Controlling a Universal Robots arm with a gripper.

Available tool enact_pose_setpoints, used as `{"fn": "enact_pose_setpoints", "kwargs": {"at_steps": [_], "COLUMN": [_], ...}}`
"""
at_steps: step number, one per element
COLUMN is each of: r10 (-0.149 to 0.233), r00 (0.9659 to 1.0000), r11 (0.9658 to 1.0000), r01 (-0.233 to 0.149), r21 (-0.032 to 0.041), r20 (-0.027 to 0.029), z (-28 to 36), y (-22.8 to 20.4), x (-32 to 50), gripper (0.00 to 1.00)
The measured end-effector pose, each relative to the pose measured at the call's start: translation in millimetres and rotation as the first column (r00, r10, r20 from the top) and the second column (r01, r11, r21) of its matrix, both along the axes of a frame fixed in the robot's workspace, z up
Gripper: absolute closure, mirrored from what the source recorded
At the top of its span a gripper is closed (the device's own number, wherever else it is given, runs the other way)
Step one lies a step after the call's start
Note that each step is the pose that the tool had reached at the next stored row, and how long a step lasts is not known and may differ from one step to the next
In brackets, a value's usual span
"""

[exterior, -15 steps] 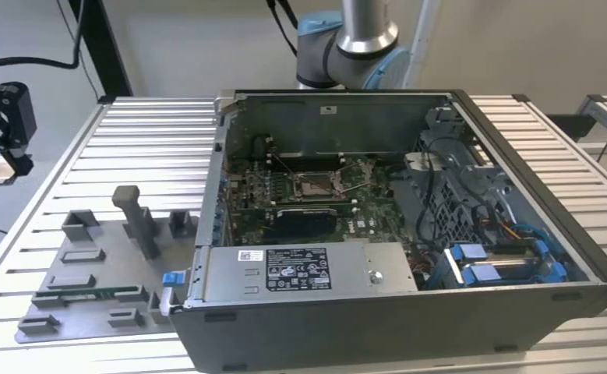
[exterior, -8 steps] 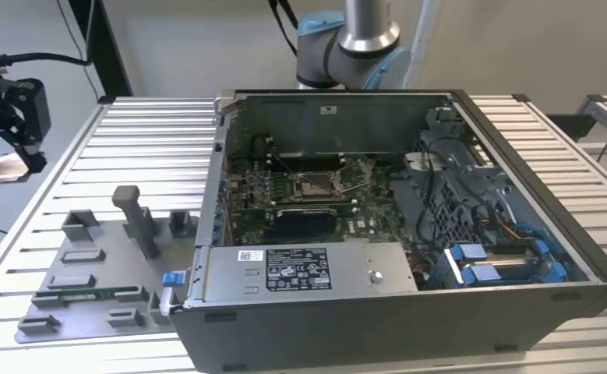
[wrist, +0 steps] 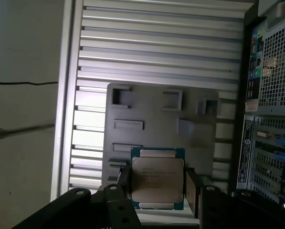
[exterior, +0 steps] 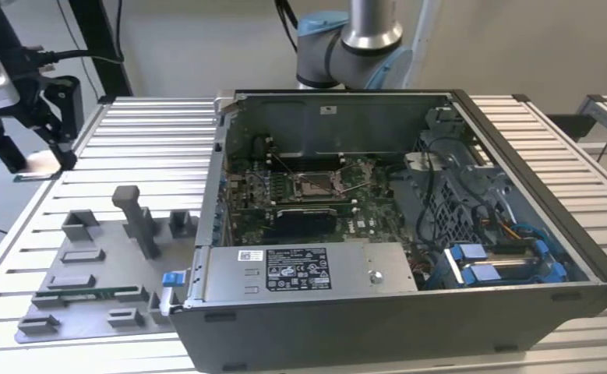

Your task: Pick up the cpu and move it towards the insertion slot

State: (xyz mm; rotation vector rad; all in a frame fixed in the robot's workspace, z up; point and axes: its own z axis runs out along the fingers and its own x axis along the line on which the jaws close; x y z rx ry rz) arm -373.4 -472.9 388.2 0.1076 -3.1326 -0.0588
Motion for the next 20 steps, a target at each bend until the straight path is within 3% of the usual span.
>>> {"fn": "enact_pose_setpoints", "kwargs": {"at_steps": [8,20], "r10": [0.0,0.0], "r00": [1.0,1.0], "r11": [1.0,1.0], "r01": [0.0,0.0], "r21": [0.0,0.0], "r20": [-0.0002,-0.0002], "z": [0.0,0.0], "y": [0.0,0.0], "x": [33.0,66.7], "gripper": [1.0,1.0]}}
